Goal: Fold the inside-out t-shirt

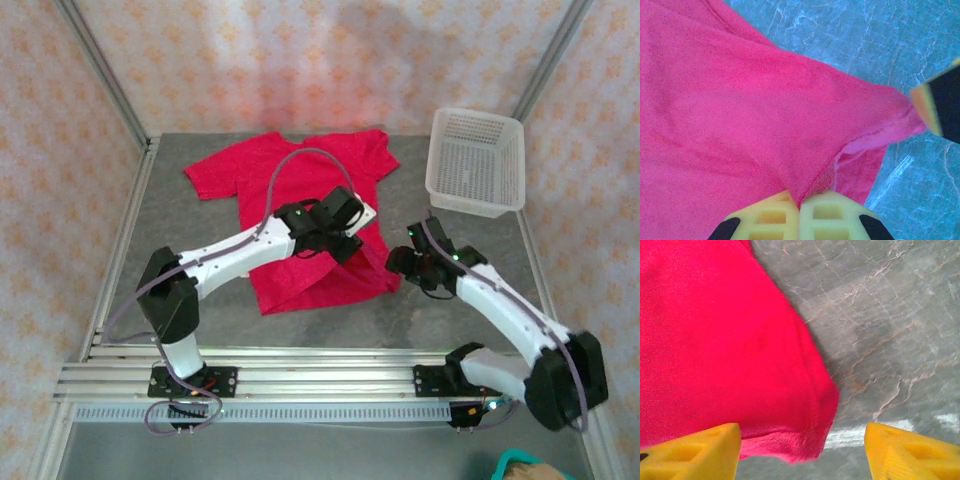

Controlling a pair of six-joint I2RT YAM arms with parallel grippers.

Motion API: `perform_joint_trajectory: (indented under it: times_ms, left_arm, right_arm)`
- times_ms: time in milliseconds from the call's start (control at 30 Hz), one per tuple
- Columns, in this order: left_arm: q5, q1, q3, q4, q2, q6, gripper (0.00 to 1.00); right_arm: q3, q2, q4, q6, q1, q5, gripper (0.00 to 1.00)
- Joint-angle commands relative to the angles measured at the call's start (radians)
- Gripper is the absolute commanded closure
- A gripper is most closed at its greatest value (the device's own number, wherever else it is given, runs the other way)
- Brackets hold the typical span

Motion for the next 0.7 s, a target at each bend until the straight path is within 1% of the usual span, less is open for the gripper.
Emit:
perform_joint_trajectory:
  times_ms: [0,33,67,100,133,167,200,267,367,467,533,600,667]
  left_arm:
    - [0.077,0.022,0.009,-0.080,0.018,-0.071,1.00]
    - [0.083,0.027,0.007,-0.075,0.017,-0.082,1.00]
    - [0.090,0.035,0.010,-0.077,0.016,-0.097,1.00]
    - [0.103,0.045,0.013,-0.084,0.017,-0.112,1.00]
    - [0.105,0.051,0.021,-0.093,0.019,-0.124,1.00]
    - [0.110,0.058,0.030,-0.104,0.019,-0.130,1.00]
    - [0.115,0.061,0.037,-0.112,0.017,-0.131,1.00]
    - [0.109,0.063,0.048,-0.119,0.007,-0.141,1.00]
    - [0.092,0.070,0.105,-0.171,0.012,-0.188,1.00]
    - [0.103,0.073,0.194,-0.235,0.041,-0.231,1.00]
    - [0.112,0.073,0.245,-0.264,0.056,-0.260,1.00]
    - [0.112,0.074,0.295,-0.286,0.066,-0.291,1.00]
    - [0.122,0.075,0.333,-0.295,0.066,-0.321,1.00]
  right_arm:
    - [-0.056,-0.105,0.074,0.078,0.015,-0.088,0.28]
    - [-0.075,-0.122,0.113,0.110,0.022,-0.113,0.30]
    - [-0.102,-0.136,0.164,0.154,0.038,-0.139,0.35]
    - [-0.132,-0.145,0.224,0.199,0.059,-0.163,0.45]
    - [-0.159,-0.149,0.278,0.240,0.083,-0.169,0.53]
    - [-0.193,-0.150,0.347,0.287,0.123,-0.159,0.61]
    - [-0.223,-0.144,0.402,0.320,0.165,-0.135,0.66]
    - [-0.264,-0.128,0.478,0.369,0.243,-0.070,0.71]
    - [-0.332,-0.093,0.679,0.440,0.351,0.044,0.72]
    - [-0.338,0.012,0.879,0.451,0.419,0.158,0.74]
    - [-0.304,0.113,0.981,0.445,0.425,0.210,0.79]
    - [-0.280,0.252,1.137,0.437,0.425,0.263,0.83]
    - [-0.247,0.357,1.238,0.417,0.424,0.325,0.89]
